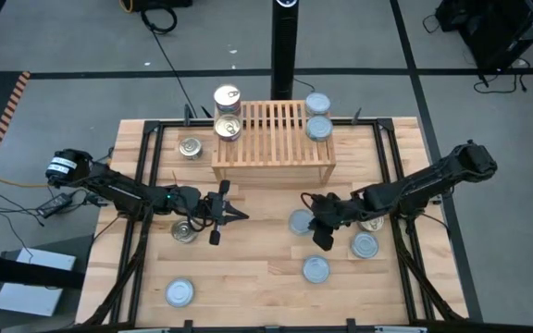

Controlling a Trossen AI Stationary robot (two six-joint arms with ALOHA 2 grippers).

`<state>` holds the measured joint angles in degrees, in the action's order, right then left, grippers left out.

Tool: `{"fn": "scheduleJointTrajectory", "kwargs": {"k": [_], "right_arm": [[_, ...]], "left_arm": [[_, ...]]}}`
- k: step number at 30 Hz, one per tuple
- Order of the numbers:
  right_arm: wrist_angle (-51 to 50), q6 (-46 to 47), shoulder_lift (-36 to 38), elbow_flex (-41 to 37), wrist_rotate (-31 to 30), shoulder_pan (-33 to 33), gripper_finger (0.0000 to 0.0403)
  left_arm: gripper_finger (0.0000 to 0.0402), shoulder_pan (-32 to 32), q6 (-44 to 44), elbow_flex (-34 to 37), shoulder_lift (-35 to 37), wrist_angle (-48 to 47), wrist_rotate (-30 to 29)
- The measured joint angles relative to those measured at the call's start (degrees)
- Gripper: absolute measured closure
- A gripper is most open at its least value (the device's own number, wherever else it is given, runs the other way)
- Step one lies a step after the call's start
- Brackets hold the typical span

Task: Stack canned seafood by type on shelf
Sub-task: Stack the green tuna can on top of the other green tuna can on the shelf

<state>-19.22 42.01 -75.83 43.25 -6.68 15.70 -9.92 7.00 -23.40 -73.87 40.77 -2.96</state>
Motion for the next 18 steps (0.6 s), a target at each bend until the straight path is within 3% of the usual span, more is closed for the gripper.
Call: {"fn": "scheduleJointTrajectory", "kwargs": {"k": [5,10,14,18], "right_arm": [[-3.1,0.3,0.0,0.9,-5.2,2.3,0.0273],[-8.7,7.8,0.0,0.3,-10.4,4.6,0.0241],[-9.0,12.0,0.0,-2.6,-14.8,7.3,0.0254],[-3.6,12.2,0.0,-6.9,-17.4,9.9,0.0304]], "left_arm": [[0.0394,0.0,-3.4,0.0,0.0,-0.2,-0.3],[0.0394,0.1,-6.8,-3.4,-2.3,-5.0,-0.6],[0.0394,0.1,-8.1,-7.6,-7.2,-6.6,-0.6],[0.0394,0.1,-9.6,-11.4,-12.9,-6.4,-0.6]]}}
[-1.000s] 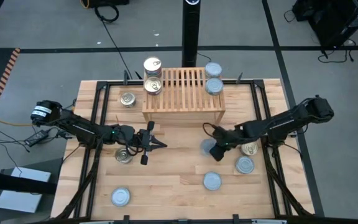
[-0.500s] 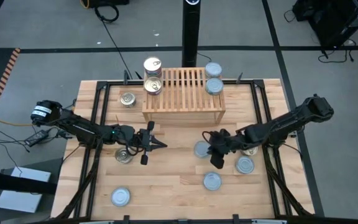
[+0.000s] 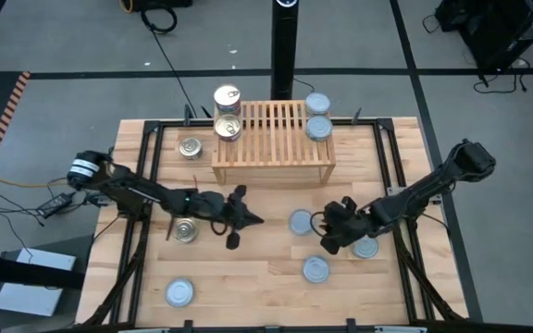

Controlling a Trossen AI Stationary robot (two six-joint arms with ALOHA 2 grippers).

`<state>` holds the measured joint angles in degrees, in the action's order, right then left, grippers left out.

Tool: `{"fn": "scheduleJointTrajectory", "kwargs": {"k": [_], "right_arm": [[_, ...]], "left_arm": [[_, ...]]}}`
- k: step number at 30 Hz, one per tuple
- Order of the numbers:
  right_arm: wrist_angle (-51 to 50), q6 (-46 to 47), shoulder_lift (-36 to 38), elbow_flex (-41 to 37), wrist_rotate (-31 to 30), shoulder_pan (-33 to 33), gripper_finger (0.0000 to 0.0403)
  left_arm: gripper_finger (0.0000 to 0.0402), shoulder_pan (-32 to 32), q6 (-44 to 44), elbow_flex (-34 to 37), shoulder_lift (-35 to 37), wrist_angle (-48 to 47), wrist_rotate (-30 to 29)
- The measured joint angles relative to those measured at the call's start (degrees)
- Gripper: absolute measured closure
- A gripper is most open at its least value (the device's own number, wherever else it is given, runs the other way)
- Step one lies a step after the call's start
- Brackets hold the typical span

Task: Stack canned seafood by type on shelf
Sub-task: Stack the green tuna can on top of the other green tuna can on the shelf

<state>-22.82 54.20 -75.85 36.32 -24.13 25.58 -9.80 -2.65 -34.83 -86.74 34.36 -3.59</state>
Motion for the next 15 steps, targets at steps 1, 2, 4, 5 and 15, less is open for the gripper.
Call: {"fn": "scheduleJointTrajectory", "kwargs": {"k": [1,2,4,5,15], "right_arm": [[2.1,-0.4,0.0,-1.2,-0.6,0.5,0.032],[4.5,-1.0,0.0,-2.4,-1.2,1.0,0.0338],[8.9,-3.3,0.0,-4.7,-2.1,1.9,0.0373],[10.9,-4.5,0.0,-5.5,-2.3,2.2,0.0387],[18.1,-13.5,-5.4,-6.3,0.1,3.3,0.0391]], "left_arm": [[0.0394,0.1,-0.6,-0.8,-1.4,0.0,0.0],[0.0394,0.1,-0.9,-1.6,-2.9,-0.3,0.0],[0.0394,0.4,-1.7,-3.7,-5.9,-0.2,0.0],[0.0394,0.6,-2.1,-4.6,-7.1,-0.3,0.0],[0.0394,5.9,-5.5,-13.0,-18.4,-2.4,-0.3]]}}
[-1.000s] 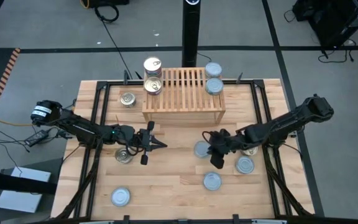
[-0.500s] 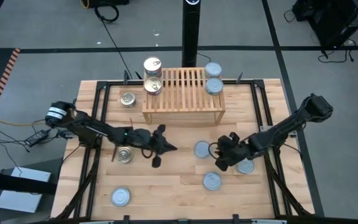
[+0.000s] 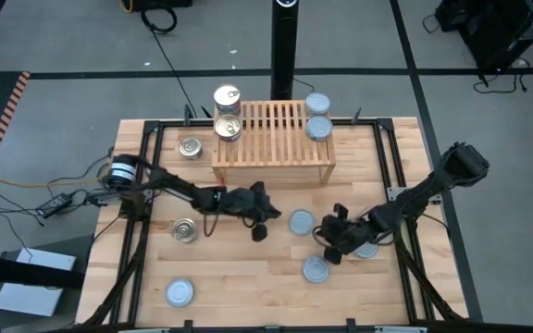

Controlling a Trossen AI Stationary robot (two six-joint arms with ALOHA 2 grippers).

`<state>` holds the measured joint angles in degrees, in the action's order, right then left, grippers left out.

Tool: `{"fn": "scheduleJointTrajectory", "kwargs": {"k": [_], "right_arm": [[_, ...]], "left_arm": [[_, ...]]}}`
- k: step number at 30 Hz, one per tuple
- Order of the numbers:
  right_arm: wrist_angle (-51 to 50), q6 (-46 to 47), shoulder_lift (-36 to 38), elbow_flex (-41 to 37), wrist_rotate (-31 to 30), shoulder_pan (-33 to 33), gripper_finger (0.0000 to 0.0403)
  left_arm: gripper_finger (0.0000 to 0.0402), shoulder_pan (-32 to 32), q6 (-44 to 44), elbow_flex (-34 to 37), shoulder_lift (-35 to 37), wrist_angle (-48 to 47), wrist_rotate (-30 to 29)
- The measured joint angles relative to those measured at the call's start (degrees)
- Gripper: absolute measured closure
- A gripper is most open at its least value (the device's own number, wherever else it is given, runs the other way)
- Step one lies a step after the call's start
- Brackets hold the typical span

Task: Stack canned seafood by type on shelf
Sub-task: Stack the green tuna can on top of the other green tuna can on the shelf

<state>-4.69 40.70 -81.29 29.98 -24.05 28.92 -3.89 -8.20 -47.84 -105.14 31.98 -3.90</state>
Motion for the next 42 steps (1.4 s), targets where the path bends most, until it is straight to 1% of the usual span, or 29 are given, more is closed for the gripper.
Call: {"fn": "scheduleJointTrajectory", "kwargs": {"k": [3,7,13,15,19,20,22,24,26,36,42], "right_arm": [[-1.8,-2.4,-4.5,3.7,-0.1,0.3,0.0397],[-4.1,-5.6,-9.7,8.0,-0.3,0.3,0.0395],[-5.1,-6.9,-14.1,10.3,-0.2,-1.6,0.0394],[-5.3,-7.0,-14.2,10.4,-0.2,-2.1,0.0394],[-5.7,-7.6,-13.4,10.3,-0.1,-2.6,0.0393],[-5.7,-7.8,-13.3,10.2,-0.3,-2.7,0.0393],[-5.6,-8.0,-13.0,10.2,-0.5,-2.8,0.0393],[-5.8,-8.1,-13.0,10.2,-0.5,-3.0,0.0393],[-5.9,-8.1,-13.0,10.2,-0.4,-3.4,0.0393],[-5.5,-9.5,-12.9,10.2,-0.3,-5.2,0.0393],[-5.4,-9.7,-12.9,10.4,-0.5,-5.3,0.0392]], "left_arm": [[0.0394,1.0,0.0,-1.8,-2.3,0.4,-0.5],[0.0394,1.4,0.5,-3.8,-5.2,0.1,-0.5],[0.0394,2.4,2.0,-6.0,-8.8,0.1,-1.1],[0.0394,2.5,2.2,-6.9,-9.9,0.6,-3.6],[0.0394,2.5,3.6,-7.0,-11.3,3.3,-12.0],[0.0394,2.7,3.6,-7.0,-11.5,3.5,-13.0],[0.0394,3.0,3.6,-6.9,-11.8,4.5,-11.9],[0.0394,3.3,3.6,-7.3,-12.4,6.7,-8.4],[0.0394,3.1,3.6,-7.4,-12.5,6.4,-5.7],[0.0394,3.2,5.4,-11.3,-15.7,5.7,-5.4],[0.0394,3.0,5.1,-11.4,-16.6,2.9,-5.2]]}}
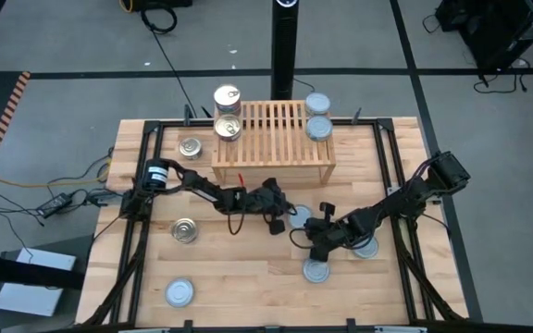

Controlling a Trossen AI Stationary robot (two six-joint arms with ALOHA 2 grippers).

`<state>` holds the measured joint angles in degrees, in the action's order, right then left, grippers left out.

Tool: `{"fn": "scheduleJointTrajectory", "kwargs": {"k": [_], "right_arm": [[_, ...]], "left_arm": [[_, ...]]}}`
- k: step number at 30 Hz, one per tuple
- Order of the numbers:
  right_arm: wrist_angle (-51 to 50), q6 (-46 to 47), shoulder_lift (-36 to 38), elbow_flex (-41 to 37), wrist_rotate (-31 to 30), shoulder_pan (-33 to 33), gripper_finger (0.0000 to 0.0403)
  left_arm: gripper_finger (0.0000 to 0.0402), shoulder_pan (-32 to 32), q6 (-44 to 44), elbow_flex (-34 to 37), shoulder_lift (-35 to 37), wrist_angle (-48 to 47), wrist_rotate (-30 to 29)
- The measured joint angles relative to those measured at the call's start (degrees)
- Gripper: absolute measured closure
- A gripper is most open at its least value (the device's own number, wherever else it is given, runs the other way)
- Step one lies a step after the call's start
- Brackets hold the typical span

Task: Stack canned seafood by type on shelf
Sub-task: Stack the green tuna can on top of the other green tuna can on the shelf

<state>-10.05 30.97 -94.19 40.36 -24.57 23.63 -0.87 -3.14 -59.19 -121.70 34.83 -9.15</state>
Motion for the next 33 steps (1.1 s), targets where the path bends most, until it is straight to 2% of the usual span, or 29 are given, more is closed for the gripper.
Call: {"fn": "scheduleJointTrajectory", "kwargs": {"k": [11,24,33], "right_arm": [[0.9,-0.1,0.1,0.2,-0.2,0.2,0.0392],[-6.6,-4.8,0.2,8.7,-3.7,1.1,0.0392],[-7.8,-5.9,0.2,9.6,-3.9,0.6,0.0392]], "left_arm": [[0.0394,-2.4,2.8,0.1,0.0,-0.3,-0.6],[0.0394,-2.8,4.3,0.1,0.0,-3.1,0.4],[0.0394,-4.3,8.9,0.1,0.1,-3.4,-0.5]]}}
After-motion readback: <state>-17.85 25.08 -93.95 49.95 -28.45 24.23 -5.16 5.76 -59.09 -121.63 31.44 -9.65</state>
